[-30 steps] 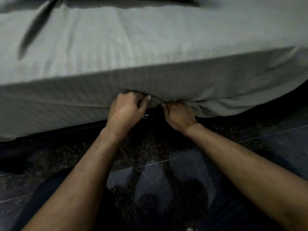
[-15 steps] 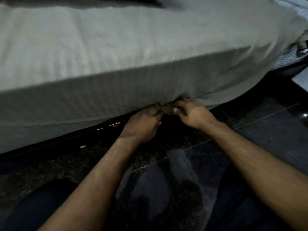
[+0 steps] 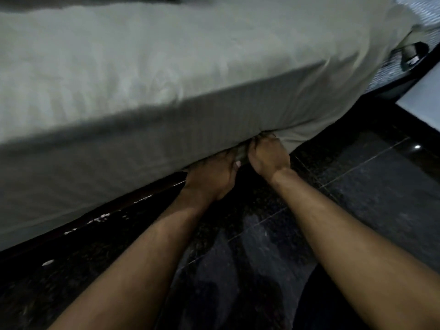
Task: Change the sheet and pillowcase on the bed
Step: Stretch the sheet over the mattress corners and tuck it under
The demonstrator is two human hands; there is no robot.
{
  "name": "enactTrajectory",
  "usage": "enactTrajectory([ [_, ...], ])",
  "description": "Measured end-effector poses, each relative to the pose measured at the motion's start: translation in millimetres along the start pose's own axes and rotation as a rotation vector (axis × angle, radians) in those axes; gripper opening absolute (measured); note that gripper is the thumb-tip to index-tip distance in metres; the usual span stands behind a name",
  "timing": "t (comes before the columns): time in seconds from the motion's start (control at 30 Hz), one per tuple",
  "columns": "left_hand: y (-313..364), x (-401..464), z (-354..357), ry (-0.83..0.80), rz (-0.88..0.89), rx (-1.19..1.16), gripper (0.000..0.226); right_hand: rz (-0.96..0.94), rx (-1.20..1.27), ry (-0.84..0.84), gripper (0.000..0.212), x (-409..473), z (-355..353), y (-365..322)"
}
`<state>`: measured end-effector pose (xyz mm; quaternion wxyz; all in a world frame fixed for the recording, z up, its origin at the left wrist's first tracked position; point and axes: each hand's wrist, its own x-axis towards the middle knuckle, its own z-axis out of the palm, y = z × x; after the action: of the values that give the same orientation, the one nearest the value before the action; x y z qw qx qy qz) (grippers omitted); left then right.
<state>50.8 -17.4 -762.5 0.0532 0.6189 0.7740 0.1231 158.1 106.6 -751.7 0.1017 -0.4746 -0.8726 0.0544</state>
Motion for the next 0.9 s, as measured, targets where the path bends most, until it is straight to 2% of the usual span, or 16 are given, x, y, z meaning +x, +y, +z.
enactTrajectory([
  [0.1,9.3,30.6,3.2,-0.05,-0.086,-0.096,0.055,-0.136,-0.178,-0.183,0.076,20.6,4.3,8.2],
  [0.17,7.6,39.3,6.5,-0.025,-0.066,-0.097,0.051,-0.139,-0.226,-0.243,0.063,34.6,11.4,22.1],
  [0.2,3.8,38.3,9.4,-0.009,-0.023,-0.088,0.055,-0.129,-0.166,-0.238,0.057,38.4,8.8,28.1],
  [0.23,0.5,35.7,8.9,-0.006,0.031,-0.085,0.061,-0.132,-0.127,-0.243,0.058,37.6,-1.2,31.2],
  [0.27,-4.8,34.7,10.2,0.018,0.086,-0.098,0.063,-0.181,-0.109,-0.177,0.062,36.2,-8.6,34.2],
  [0.37,-12.8,32.3,1.2,-0.055,0.164,-0.275,0.047,-0.286,-0.127,-0.126,0.047,21.5,-23.0,45.3],
  [0.5,-17.0,43.0,5.5,-0.066,0.168,-0.326,0.05,-0.202,-0.119,-0.081,0.03,-0.8,-28.9,34.5],
  [0.63,-18.0,42.4,13.0,-0.001,0.191,-0.153,0.06,-0.336,0.031,-0.15,0.033,-18.9,-19.6,17.2],
  [0.73,-14.0,37.1,10.2,0.071,0.185,-0.046,0.067,-0.327,-0.173,-0.141,0.043,-2.7,-11.9,18.2],
  [0.8,-9.3,34.1,7.6,0.081,0.183,0.002,0.069,-0.342,-0.26,-0.188,0.059,13.2,-13.3,16.2],
  [0.83,-8.7,32.6,7.5,0.104,0.171,0.019,0.067,-0.357,-0.298,-0.209,0.061,23.4,-13.7,14.1],
  [0.9,-11.4,29.8,8.5,0.165,0.173,0.029,0.059,-0.329,-0.4,-0.274,0.05,43.1,-15.7,11.2],
])
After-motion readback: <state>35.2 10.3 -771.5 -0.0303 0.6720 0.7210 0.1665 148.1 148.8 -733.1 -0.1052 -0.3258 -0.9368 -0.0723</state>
